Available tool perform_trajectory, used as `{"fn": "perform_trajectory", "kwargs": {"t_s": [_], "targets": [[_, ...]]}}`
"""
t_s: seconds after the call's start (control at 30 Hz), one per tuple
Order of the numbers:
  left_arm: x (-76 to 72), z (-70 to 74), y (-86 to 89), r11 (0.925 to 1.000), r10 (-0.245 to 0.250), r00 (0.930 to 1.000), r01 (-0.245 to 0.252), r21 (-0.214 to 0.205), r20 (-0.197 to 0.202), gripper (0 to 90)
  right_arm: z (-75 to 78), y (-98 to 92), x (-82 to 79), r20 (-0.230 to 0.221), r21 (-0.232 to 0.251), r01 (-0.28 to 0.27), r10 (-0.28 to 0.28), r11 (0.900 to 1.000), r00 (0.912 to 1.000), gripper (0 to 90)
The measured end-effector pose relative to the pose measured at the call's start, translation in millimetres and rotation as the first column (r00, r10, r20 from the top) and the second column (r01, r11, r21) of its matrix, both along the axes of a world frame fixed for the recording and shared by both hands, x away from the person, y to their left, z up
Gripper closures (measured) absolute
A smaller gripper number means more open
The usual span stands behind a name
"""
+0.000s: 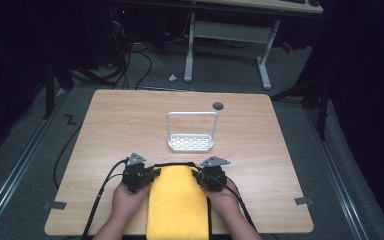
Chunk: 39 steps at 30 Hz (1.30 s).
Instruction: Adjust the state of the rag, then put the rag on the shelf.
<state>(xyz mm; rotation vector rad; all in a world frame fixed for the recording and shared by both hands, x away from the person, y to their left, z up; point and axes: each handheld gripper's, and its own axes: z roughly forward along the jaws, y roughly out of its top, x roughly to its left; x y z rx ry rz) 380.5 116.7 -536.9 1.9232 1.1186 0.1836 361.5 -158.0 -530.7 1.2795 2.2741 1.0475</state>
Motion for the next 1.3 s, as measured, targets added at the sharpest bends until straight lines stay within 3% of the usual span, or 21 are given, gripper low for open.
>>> {"fn": "perform_trajectory", "kwargs": {"t_s": [0.17,0.33,0.57,0.8,1.0,1.1,1.23,1.27,1.3], "targets": [[-0.6,0.1,0.7,1.0,0.003,1.0,-0.003,-0.002,0.002,73.1,1.6,0.4,-2.2,0.011,-0.011,-0.014,0.014,0.9998,0.9998,79.6],[-1.4,0.3,1.6,0.9999,-0.01,0.9999,0.01,-0.011,0.006,75.7,5.1,1.5,-6.6,0.057,-0.023,-0.011,0.012,0.9997,0.9983,79.7],[-4.5,1.4,0.5,0.9997,-0.023,0.9989,0.023,-0.01,0.041,78.7,8.9,2.4,-14.1,0.093,-0.038,-0.02,0.024,0.9991,0.9953,79.7],[-7.2,2.6,1.0,0.9996,-0.023,0.9975,0.024,-0.012,0.067,83.8,9.7,-0.6,-13.8,0.09,-0.006,-0.012,0.012,0.9999,0.9958,79.8],[-7.3,4.6,5.7,0.998,-0.012,0.9968,0.017,-0.062,0.079,84.1,13.0,-0.9,-14.6,0.088,0.018,-0.008,0.006,0.9998,0.9961,80.5],[-8.5,8.2,2.9,0.9988,-0.015,0.9951,0.019,-0.045,0.098,84.3,20.3,-0.5,-18.9,0.125,0.005,-0.01,0.009,0.9999,0.9921,80.7],[-11.6,20.5,3.7,0.9969,0.001,0.9932,0.008,-0.078,0.117,84.4,29.4,-0.7,-23.0,0.158,0.021,-0.005,0.001,0.9998,0.9875,80.7],[-13.0,28.9,4.1,0.9965,0.001,0.9892,0.011,-0.083,0.147,84.5,32.2,-0.6,-23.8,0.169,0.024,-0.002,-0.002,0.9997,0.9856,80.8],[-13.0,28.9,4.1,0.9965,0.001,0.9892,0.011,-0.083,0.147,84.6,35.1,-0.5,-24.6,0.185,0.029,-0.005,-0.001,0.9996,0.9826,80.8]]}}
